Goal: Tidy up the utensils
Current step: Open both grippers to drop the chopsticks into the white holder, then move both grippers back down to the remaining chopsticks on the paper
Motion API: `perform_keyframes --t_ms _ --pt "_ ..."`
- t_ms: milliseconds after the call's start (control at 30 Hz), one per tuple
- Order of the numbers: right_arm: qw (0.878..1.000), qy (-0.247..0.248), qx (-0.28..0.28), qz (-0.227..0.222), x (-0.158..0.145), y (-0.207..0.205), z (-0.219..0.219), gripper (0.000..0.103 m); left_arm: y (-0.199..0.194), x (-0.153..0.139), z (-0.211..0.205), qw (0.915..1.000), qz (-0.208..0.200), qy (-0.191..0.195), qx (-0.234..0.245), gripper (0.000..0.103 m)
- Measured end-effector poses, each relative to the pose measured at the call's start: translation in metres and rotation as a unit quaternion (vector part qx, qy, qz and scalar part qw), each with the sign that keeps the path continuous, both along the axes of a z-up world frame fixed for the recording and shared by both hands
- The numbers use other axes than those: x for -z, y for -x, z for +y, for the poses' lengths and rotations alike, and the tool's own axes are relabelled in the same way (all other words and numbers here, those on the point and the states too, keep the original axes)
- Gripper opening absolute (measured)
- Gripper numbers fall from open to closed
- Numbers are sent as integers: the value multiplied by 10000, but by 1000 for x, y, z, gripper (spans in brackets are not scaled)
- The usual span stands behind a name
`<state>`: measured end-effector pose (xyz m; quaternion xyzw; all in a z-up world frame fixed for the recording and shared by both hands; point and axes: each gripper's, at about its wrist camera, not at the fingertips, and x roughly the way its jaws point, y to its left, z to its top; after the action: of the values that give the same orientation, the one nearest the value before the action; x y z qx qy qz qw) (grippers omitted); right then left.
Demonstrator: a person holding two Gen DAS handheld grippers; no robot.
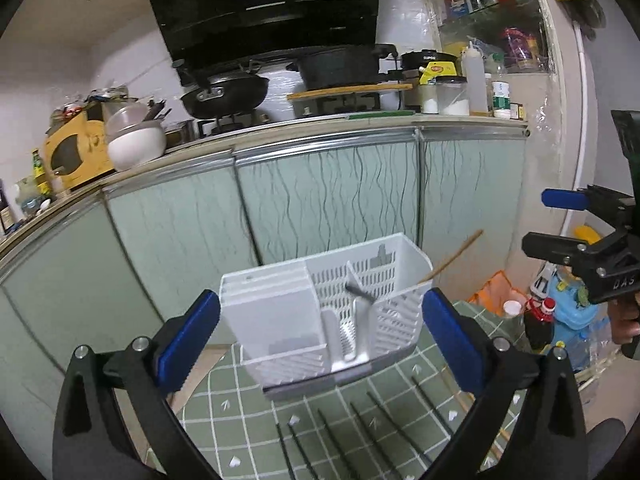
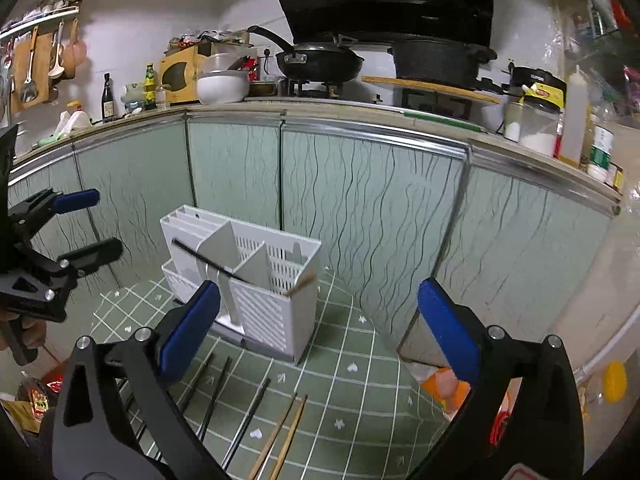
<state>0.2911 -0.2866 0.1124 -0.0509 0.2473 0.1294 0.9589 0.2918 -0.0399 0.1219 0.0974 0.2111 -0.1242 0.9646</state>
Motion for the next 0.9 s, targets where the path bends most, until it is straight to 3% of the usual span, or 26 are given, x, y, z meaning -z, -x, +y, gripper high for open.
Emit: perform_keyframes --t_ms 467,900 --pt "9992 -235 282 179 63 45 -7 95 40 60 34 9985 122 -20 -527 98" --pt "9994 93 262 219 122 78 5 95 60 111 53 9961 316 146 -810 98"
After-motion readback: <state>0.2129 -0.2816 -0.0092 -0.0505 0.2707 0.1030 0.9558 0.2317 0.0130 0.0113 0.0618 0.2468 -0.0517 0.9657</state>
